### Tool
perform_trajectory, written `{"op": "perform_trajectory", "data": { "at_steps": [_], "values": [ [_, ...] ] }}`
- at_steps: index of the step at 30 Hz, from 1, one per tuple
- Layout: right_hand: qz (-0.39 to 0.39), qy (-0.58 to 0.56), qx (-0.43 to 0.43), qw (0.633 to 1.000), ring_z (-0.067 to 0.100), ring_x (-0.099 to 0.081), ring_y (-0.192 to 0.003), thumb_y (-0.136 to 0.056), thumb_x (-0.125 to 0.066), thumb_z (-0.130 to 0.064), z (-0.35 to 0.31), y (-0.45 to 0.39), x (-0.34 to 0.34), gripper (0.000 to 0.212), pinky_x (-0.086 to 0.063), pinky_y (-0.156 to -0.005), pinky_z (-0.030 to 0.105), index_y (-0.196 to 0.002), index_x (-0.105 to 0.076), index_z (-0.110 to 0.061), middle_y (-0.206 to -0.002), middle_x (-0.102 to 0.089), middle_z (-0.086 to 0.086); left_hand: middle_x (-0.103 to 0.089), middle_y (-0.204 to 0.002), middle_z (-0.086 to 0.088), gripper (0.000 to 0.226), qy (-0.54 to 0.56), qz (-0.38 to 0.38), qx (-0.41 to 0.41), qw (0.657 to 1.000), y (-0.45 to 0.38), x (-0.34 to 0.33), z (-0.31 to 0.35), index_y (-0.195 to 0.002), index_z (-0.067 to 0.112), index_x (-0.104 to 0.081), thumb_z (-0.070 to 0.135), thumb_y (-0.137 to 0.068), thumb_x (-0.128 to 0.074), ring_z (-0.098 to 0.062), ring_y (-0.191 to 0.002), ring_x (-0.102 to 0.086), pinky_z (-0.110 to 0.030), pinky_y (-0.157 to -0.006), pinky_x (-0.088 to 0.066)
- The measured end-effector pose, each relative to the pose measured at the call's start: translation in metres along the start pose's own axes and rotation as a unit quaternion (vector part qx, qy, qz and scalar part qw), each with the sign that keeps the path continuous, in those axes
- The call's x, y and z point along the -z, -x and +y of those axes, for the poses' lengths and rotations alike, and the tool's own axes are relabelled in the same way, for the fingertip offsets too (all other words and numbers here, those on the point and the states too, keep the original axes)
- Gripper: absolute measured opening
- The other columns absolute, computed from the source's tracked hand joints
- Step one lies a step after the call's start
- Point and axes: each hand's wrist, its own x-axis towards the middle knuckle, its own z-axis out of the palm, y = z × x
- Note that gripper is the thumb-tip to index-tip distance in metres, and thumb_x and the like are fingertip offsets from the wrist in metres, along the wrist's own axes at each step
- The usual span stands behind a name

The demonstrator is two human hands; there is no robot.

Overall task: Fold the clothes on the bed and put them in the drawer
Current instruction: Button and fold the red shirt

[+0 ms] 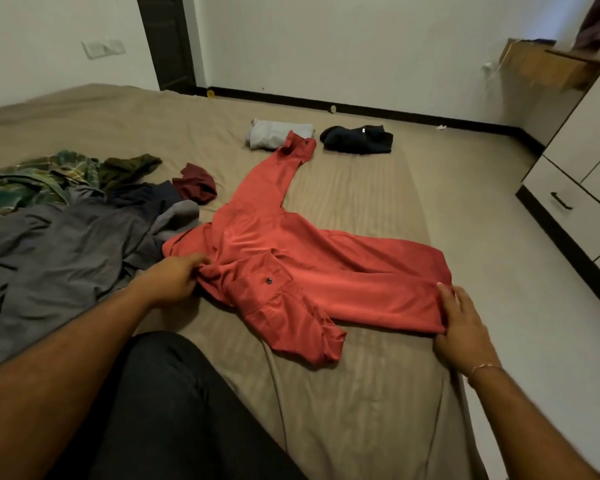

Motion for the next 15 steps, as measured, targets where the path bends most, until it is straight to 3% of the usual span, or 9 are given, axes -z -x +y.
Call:
{"op": "perform_trajectory", "data": {
  "at_steps": [3,5,6,8,9,10,12,13,15],
  "values": [
    [0.188,-0.160,-0.127,0.961,0.042,-0.042,-0.133,-0.078,-0.080,-0.018,-0.009,0.030,0.005,0.073,-0.040,-0.107,0.054,-0.144,-0.047,-0.018,-0.144,-0.047,0.020,-0.069,-0.106,-0.015,0.029,0.197,0.141,0.137,0.960,0.004,0.002,-0.005,-0.110,0.018,-0.067,0.031,-0.085,-0.073,-0.036,-0.097,-0.066,-0.043,-0.076,-0.050],
    [0.211,-0.251,-0.213,0.920,0.043,-0.057,-0.115,-0.076,-0.084,-0.022,-0.019,0.046,0.004,0.049,-0.047,-0.098,0.048,-0.118,-0.059,-0.016,-0.114,-0.063,0.016,-0.061,-0.079,-0.018,0.016,0.329,0.191,0.186,0.906,0.005,-0.001,-0.007,-0.082,0.012,-0.064,0.021,-0.086,-0.076,-0.025,-0.066,-0.061,-0.034,-0.061,-0.050],
    [0.182,-0.289,-0.227,0.912,0.041,-0.064,-0.104,-0.076,-0.085,-0.028,-0.028,0.051,0.002,0.038,-0.052,-0.092,0.045,-0.104,-0.063,-0.017,-0.100,-0.067,0.012,-0.055,-0.079,-0.016,0.017,0.396,0.186,0.222,0.871,0.015,0.001,-0.007,-0.080,0.013,-0.060,0.018,-0.090,-0.074,-0.019,-0.060,-0.055,-0.029,-0.055,-0.048],
    [0.096,-0.394,-0.254,0.878,0.034,-0.070,-0.079,-0.080,-0.083,-0.038,-0.040,0.056,-0.004,0.030,-0.059,-0.071,0.042,-0.093,-0.067,-0.016,-0.086,-0.072,0.015,-0.046,-0.089,-0.011,0.010,0.586,0.114,0.323,0.734,0.033,0.004,0.000,-0.101,0.019,-0.058,0.021,-0.095,-0.065,-0.021,-0.072,-0.053,-0.037,-0.066,-0.054],
    [0.067,-0.465,-0.274,0.839,0.031,-0.069,-0.068,-0.085,-0.080,-0.035,-0.046,0.058,-0.008,0.030,-0.058,-0.057,0.036,-0.097,-0.066,-0.012,-0.085,-0.072,0.022,-0.043,-0.092,-0.010,0.023,0.637,0.081,0.356,0.679,0.036,0.004,0.002,-0.118,0.022,-0.054,0.023,-0.096,-0.061,-0.026,-0.085,-0.057,-0.048,-0.081,-0.052],
    [0.052,-0.530,-0.293,0.794,0.030,-0.068,-0.062,-0.091,-0.077,-0.030,-0.052,0.056,-0.008,0.030,-0.055,-0.049,0.033,-0.105,-0.063,-0.008,-0.084,-0.071,0.024,-0.043,-0.097,-0.010,0.035,0.655,0.058,0.376,0.653,0.034,0.004,0.005,-0.130,0.025,-0.048,0.025,-0.097,-0.058,-0.031,-0.100,-0.057,-0.055,-0.095,-0.044],
    [0.071,-0.598,-0.321,0.731,0.032,-0.070,-0.060,-0.095,-0.073,-0.022,-0.060,0.050,-0.005,0.040,-0.060,-0.049,0.038,-0.124,-0.052,-0.006,-0.088,-0.069,0.023,-0.048,-0.114,-0.013,0.035,0.650,0.037,0.395,0.648,0.030,0.002,0.016,-0.131,0.022,-0.049,0.025,-0.096,-0.055,-0.033,-0.114,-0.054,-0.062,-0.109,-0.033],
    [0.091,-0.617,-0.330,0.709,0.032,-0.071,-0.061,-0.094,-0.073,-0.020,-0.065,0.046,-0.002,0.049,-0.062,-0.054,0.043,-0.133,-0.044,-0.011,-0.095,-0.068,0.020,-0.051,-0.117,-0.012,0.027,0.653,0.027,0.394,0.646,0.029,0.000,0.020,-0.122,0.018,-0.054,0.022,-0.096,-0.053,-0.031,-0.111,-0.054,-0.063,-0.109,-0.034],
    [0.131,-0.614,-0.355,0.693,0.033,-0.069,-0.064,-0.093,-0.074,-0.016,-0.063,0.036,0.002,0.066,-0.064,-0.066,0.051,-0.143,-0.031,-0.020,-0.112,-0.061,0.013,-0.052,-0.099,-0.011,0.007,0.666,0.000,0.380,0.642,0.024,-0.016,0.034,-0.097,0.010,-0.057,0.012,-0.098,-0.051,-0.025,-0.088,-0.054,-0.056,-0.101,-0.042]
  ]
}}
